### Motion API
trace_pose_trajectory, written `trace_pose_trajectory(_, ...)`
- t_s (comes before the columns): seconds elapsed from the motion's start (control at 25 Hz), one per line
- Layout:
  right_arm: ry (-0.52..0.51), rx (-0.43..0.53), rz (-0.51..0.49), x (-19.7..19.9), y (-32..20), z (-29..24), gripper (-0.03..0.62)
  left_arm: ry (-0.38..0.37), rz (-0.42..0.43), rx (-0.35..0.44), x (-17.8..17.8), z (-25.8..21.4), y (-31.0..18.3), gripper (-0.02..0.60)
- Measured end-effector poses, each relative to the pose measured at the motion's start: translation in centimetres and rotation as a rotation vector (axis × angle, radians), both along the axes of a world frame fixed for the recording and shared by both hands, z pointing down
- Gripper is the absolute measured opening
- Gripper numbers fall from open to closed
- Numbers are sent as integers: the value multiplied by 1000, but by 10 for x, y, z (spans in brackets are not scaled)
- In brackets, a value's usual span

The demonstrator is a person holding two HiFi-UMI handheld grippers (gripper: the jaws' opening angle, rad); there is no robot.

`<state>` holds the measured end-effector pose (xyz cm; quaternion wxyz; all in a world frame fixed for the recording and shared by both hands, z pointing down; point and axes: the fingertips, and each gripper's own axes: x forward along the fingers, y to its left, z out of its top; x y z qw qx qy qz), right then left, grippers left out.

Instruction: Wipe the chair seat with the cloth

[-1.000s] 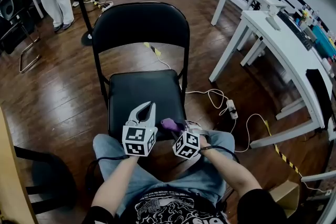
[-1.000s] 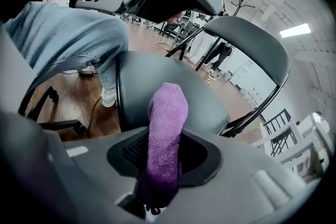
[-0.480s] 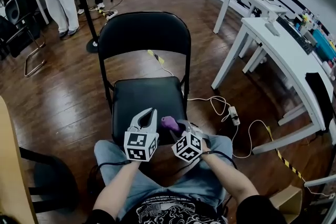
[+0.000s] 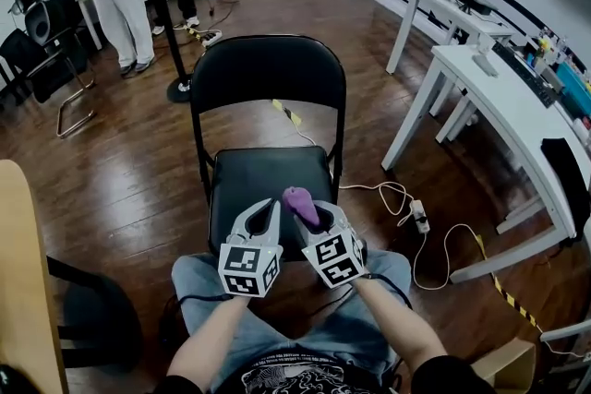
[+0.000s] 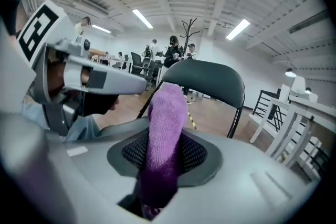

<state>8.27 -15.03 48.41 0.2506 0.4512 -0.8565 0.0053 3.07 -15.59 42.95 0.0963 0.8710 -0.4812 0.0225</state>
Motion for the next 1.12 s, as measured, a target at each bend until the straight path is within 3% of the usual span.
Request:
trace_pose_trajectory(0.24,-181,47,40,-15,18,-41,120,6,-1,21,-8,-10,28,3)
trace_pose_trajectory(0.72,-382,112,71,-39,97,-76,117,35,-35,49,-31,-20,108,3)
trace_pose_trajectory(1.12,-385,160,81,-56,139,-93,114,43,-50,72,-49,-33,154,3)
